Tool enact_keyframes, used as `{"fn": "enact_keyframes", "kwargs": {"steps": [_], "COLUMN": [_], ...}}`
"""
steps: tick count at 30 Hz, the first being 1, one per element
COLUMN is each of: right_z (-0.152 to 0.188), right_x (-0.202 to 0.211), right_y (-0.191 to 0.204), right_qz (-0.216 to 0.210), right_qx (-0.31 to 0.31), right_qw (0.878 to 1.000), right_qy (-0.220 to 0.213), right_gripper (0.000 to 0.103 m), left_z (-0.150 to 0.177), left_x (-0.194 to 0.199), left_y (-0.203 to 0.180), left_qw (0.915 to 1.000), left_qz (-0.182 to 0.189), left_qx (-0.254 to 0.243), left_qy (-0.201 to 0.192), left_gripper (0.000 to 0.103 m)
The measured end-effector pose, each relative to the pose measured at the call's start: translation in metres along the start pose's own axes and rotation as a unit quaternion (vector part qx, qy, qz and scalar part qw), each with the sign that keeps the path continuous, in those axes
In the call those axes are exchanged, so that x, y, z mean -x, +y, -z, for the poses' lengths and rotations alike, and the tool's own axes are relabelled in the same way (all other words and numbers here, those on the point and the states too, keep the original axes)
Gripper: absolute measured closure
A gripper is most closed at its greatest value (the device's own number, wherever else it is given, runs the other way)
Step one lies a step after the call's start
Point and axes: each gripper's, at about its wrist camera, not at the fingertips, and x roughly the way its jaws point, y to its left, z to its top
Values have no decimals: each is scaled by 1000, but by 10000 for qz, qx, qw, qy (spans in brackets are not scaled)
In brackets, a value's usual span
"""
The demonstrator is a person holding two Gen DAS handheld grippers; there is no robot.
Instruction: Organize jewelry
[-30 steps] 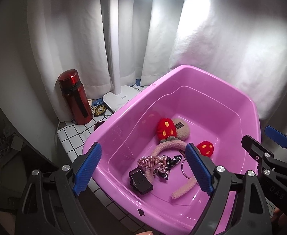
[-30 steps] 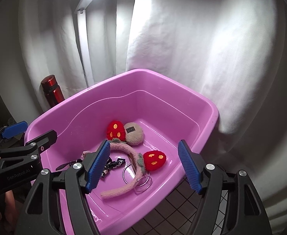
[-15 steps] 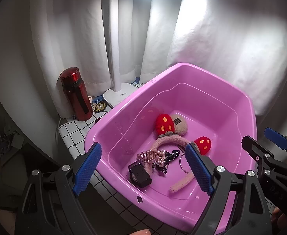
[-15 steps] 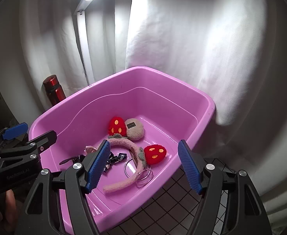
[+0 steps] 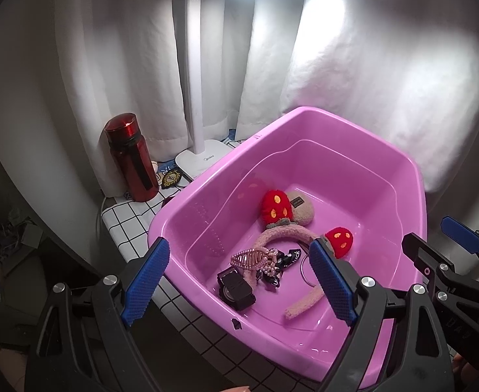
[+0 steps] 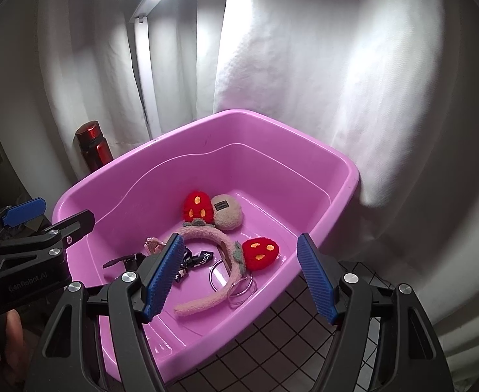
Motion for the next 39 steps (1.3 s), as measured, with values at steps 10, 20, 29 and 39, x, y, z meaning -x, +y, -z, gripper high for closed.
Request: {"fn": "enact_keyframes", "kwargs": {"steps": [10, 20, 29, 39], "right_z": [0, 1, 2, 1], "right_x": [2, 2, 4, 4], "right_y": [0, 0, 1, 3], "right_qz": [-1, -15, -23, -5], "right_qx": [27, 42, 56, 33], "right_qw": [10000, 10000, 10000, 10000], "right_qy": [-12, -10, -3, -6], "right_gripper": [34, 34, 34, 34], "left_z": [-1, -1, 0, 0], "left_x": [3, 3, 3, 3], "left_y": [0, -1, 0, 2], "left_qw": [10000, 10000, 10000, 10000], "left_qz": [24, 26, 19, 33], "left_qx": [-33, -37, -17, -8], "left_qy": [-7, 6, 10, -13], "left_gripper": [18, 18, 18, 18]}}
